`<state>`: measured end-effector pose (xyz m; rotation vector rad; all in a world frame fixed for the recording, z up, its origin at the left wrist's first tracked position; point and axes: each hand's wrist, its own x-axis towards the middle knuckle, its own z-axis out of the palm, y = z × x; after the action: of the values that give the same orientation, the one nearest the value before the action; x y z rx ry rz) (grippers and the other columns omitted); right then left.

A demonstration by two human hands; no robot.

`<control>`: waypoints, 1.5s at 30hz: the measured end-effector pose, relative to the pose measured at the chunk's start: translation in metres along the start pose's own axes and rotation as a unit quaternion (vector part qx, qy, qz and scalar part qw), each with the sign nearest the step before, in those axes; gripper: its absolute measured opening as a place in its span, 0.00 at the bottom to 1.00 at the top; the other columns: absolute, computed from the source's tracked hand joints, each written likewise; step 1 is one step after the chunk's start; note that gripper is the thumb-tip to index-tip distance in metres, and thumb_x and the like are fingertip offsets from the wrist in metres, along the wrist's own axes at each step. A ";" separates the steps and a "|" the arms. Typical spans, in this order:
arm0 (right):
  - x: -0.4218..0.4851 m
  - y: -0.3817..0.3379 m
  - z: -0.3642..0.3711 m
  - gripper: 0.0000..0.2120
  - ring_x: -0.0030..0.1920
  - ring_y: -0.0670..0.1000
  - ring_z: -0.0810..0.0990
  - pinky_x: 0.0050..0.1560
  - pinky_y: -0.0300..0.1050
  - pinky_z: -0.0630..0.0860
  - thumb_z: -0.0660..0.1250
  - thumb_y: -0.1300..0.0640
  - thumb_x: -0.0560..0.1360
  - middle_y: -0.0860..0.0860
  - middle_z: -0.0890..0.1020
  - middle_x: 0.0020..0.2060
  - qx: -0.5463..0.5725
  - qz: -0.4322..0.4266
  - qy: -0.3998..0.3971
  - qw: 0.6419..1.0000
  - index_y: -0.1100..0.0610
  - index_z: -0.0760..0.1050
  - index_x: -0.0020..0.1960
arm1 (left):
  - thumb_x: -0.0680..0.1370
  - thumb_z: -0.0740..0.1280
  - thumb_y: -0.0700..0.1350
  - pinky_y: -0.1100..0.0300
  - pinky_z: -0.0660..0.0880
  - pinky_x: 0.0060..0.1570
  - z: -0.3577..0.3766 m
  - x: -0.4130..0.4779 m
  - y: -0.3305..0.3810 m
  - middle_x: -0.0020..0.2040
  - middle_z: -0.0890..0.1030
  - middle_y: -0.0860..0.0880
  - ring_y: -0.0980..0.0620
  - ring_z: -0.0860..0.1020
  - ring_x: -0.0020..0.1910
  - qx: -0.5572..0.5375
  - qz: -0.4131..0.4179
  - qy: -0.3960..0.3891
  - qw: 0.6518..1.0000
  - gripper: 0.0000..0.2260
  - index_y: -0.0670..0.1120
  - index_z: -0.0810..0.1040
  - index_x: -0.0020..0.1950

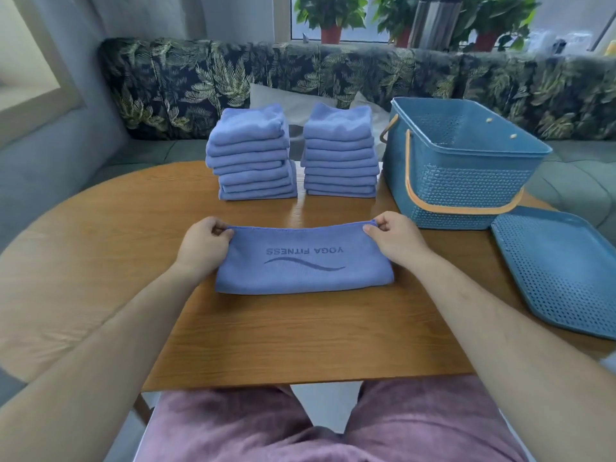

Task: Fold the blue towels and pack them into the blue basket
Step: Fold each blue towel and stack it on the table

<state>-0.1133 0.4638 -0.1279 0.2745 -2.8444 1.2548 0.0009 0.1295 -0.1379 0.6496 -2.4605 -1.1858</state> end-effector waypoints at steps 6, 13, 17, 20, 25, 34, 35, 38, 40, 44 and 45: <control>0.012 0.011 0.017 0.06 0.44 0.50 0.77 0.40 0.44 0.67 0.69 0.51 0.79 0.44 0.78 0.38 -0.048 0.017 0.017 0.999 0.54 0.77 0.47 | 0.78 0.71 0.46 0.60 0.69 0.46 0.009 0.014 -0.018 0.43 0.81 0.50 0.50 0.78 0.45 0.019 0.004 0.018 1.000 0.07 0.45 0.83 0.52; -0.001 -0.001 0.023 0.14 0.59 0.60 0.76 0.59 0.52 0.74 0.66 0.51 0.80 0.57 0.72 0.60 -0.222 -0.030 0.050 0.973 0.56 0.76 0.62 | 0.80 0.68 0.46 0.53 0.73 0.54 0.007 0.011 -0.005 0.55 0.81 0.43 0.43 0.78 0.56 0.138 0.033 0.013 0.990 0.11 0.41 0.83 0.57; -0.032 -0.050 0.041 0.19 0.75 0.57 0.65 0.70 0.54 0.64 0.58 0.55 0.82 0.54 0.68 0.74 -0.277 -0.164 0.070 0.944 0.56 0.71 0.73 | 0.81 0.59 0.39 0.48 0.69 0.66 0.031 -0.021 0.040 0.66 0.75 0.44 0.41 0.71 0.67 0.199 0.188 0.046 0.961 0.15 0.41 0.79 0.65; -0.048 -0.068 0.075 0.25 0.82 0.52 0.50 0.79 0.53 0.50 0.50 0.52 0.85 0.49 0.56 0.82 -0.249 -0.163 -0.068 0.952 0.52 0.57 0.81 | 0.81 0.51 0.44 0.59 0.53 0.76 0.073 -0.052 0.058 0.73 0.72 0.42 0.43 0.66 0.75 0.161 0.258 -0.109 0.946 0.23 0.39 0.74 0.71; -0.047 -0.036 0.080 0.28 0.82 0.48 0.42 0.80 0.51 0.39 0.44 0.43 0.84 0.45 0.47 0.82 -0.283 -0.098 -0.132 0.945 0.47 0.49 0.83 | 0.86 0.48 0.54 0.50 0.46 0.80 0.086 -0.049 0.028 0.82 0.54 0.53 0.53 0.50 0.81 0.279 0.180 -0.136 0.933 0.24 0.51 0.57 0.82; -0.043 -0.004 0.044 0.30 0.82 0.49 0.42 0.81 0.54 0.41 0.41 0.39 0.83 0.47 0.44 0.83 -0.300 -0.032 -0.121 0.946 0.46 0.46 0.83 | 0.85 0.46 0.59 0.52 0.42 0.79 0.039 -0.039 0.002 0.83 0.49 0.55 0.53 0.46 0.81 0.312 0.119 -0.137 0.933 0.25 0.56 0.53 0.82; -0.043 -0.002 0.042 0.30 0.82 0.50 0.42 0.81 0.54 0.40 0.41 0.39 0.83 0.47 0.44 0.82 -0.299 -0.027 -0.120 0.946 0.46 0.46 0.83 | 0.85 0.46 0.59 0.52 0.42 0.79 0.034 -0.037 -0.001 0.83 0.49 0.55 0.54 0.46 0.81 0.303 0.110 -0.142 0.936 0.25 0.56 0.53 0.82; -0.045 -0.004 0.039 0.30 0.82 0.51 0.41 0.80 0.55 0.38 0.40 0.39 0.83 0.47 0.43 0.82 -0.311 -0.020 -0.121 0.942 0.47 0.45 0.83 | 0.85 0.46 0.59 0.51 0.41 0.79 0.025 -0.031 -0.008 0.83 0.48 0.55 0.56 0.45 0.81 0.277 0.102 -0.161 0.942 0.26 0.55 0.53 0.82; -0.048 -0.011 0.040 0.30 0.82 0.52 0.38 0.80 0.56 0.36 0.39 0.40 0.84 0.48 0.43 0.82 -0.346 -0.017 -0.115 0.931 0.48 0.45 0.83 | 0.85 0.46 0.59 0.51 0.41 0.79 0.025 -0.030 -0.009 0.83 0.48 0.55 0.56 0.45 0.81 0.278 0.108 -0.167 0.940 0.26 0.55 0.53 0.83; -0.062 -0.043 0.052 0.28 0.81 0.58 0.38 0.79 0.59 0.36 0.43 0.47 0.85 0.54 0.43 0.82 -0.428 -0.058 -0.051 0.900 0.51 0.45 0.83 | 0.85 0.46 0.58 0.50 0.41 0.79 0.028 -0.029 -0.009 0.83 0.49 0.53 0.54 0.45 0.81 0.286 0.116 -0.156 0.938 0.26 0.53 0.53 0.83; -0.070 -0.054 0.059 0.27 0.82 0.59 0.42 0.80 0.58 0.40 0.46 0.48 0.85 0.55 0.47 0.82 -0.415 -0.084 -0.035 0.905 0.50 0.49 0.83 | 0.85 0.46 0.58 0.50 0.41 0.79 0.028 -0.029 -0.010 0.83 0.49 0.53 0.53 0.46 0.81 0.286 0.116 -0.153 0.939 0.26 0.53 0.53 0.83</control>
<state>-0.0327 0.3957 -0.1343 0.5072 -3.0025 -0.0545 0.0144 0.1581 -0.1654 0.3060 -3.0731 -0.4987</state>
